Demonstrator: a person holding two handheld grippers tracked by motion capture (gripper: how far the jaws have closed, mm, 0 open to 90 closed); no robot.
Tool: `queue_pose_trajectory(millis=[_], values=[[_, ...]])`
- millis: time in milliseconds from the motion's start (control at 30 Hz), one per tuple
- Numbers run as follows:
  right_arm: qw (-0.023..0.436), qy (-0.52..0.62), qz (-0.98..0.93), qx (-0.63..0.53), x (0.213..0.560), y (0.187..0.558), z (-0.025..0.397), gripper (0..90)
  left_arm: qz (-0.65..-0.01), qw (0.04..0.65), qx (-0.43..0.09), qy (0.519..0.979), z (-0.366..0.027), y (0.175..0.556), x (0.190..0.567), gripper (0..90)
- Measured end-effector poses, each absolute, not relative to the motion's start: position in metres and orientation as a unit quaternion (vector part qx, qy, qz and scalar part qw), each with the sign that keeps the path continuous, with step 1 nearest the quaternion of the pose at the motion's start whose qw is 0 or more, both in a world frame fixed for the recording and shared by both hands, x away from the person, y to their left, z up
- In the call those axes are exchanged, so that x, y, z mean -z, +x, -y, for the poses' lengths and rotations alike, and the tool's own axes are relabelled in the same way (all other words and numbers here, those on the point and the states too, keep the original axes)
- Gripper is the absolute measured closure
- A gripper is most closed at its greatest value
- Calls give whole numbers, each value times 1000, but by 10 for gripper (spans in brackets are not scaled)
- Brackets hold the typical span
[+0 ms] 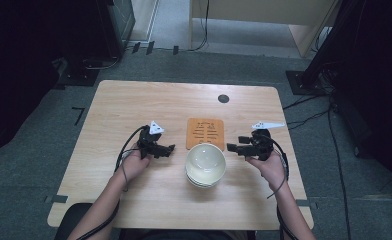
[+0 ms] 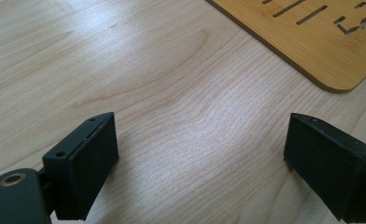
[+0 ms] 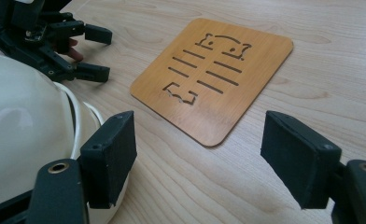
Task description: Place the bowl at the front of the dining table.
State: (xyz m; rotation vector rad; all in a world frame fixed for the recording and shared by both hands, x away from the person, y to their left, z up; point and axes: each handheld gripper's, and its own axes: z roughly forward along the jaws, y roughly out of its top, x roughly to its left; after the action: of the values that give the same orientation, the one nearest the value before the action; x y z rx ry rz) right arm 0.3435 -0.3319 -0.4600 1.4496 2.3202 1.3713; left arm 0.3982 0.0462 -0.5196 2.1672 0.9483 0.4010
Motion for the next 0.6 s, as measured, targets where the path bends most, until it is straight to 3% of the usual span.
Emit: queue_pose_trajectory(millis=[600], values=[[36,456,-760,-461,448,337,326,281,-370,361,-156,841,-46,398,519,96]])
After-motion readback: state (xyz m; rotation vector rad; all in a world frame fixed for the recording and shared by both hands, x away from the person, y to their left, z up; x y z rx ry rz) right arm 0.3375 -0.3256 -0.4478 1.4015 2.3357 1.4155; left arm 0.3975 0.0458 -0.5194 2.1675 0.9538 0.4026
